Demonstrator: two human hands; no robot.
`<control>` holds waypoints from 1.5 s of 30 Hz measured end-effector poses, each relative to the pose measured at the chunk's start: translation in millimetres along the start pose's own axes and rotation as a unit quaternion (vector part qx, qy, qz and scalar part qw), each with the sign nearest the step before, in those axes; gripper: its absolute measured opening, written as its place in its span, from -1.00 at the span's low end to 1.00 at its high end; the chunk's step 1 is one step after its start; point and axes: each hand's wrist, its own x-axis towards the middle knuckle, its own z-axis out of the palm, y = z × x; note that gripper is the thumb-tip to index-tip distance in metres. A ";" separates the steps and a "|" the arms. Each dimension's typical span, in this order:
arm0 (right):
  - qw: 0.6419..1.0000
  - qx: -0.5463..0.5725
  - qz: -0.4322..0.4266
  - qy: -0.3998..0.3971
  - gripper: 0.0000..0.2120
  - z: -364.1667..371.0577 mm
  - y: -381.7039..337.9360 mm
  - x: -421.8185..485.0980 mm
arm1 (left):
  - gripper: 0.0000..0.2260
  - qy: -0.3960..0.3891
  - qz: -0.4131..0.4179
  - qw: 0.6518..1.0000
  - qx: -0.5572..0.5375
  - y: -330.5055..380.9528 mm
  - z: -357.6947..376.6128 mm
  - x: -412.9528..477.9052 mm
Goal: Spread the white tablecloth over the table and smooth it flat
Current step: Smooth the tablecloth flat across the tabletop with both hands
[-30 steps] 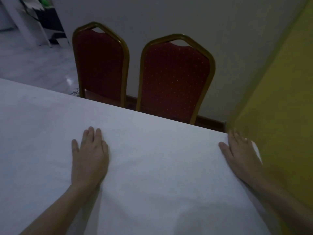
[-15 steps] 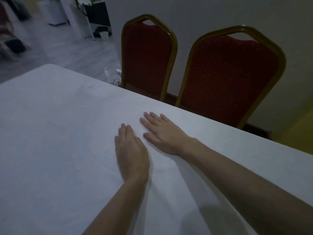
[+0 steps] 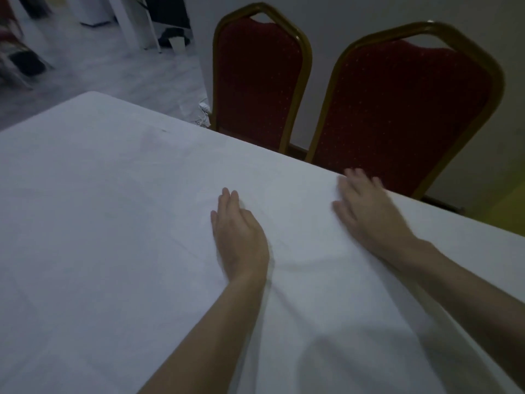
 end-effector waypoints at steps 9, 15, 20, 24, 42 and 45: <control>0.998 0.057 0.020 -0.029 -0.44 22.3 -135.1 -95.0 | -0.62 -0.110 0.022 0.987 -0.115 -14.7 -36.1 -12.4; 0.976 0.033 0.214 -0.026 -0.45 0.4 -33.9 -185.8 | -0.53 -0.234 0.338 0.884 0.222 -71.1 -91.1 -62.1; 0.950 0.057 0.308 -0.004 -0.31 -24.8 -3.3 -313.8 | -0.43 -0.327 0.489 0.769 0.248 -90.7 -124.6 -179.7; 0.959 0.051 0.279 -0.005 -0.22 -23.3 -51.8 -345.4 | -0.43 -0.300 0.480 0.783 0.260 -90.9 -125.7 -187.5; 0.922 0.032 0.385 -0.016 -0.30 -28.1 -112.8 -482.1 | -0.49 -0.328 0.474 0.775 0.259 -90.6 -132.7 -188.9; 0.956 -0.008 0.291 -0.045 -0.33 -29.1 -136.6 -475.0 | -0.48 -0.328 0.469 0.777 0.263 -90.2 -131.0 -189.9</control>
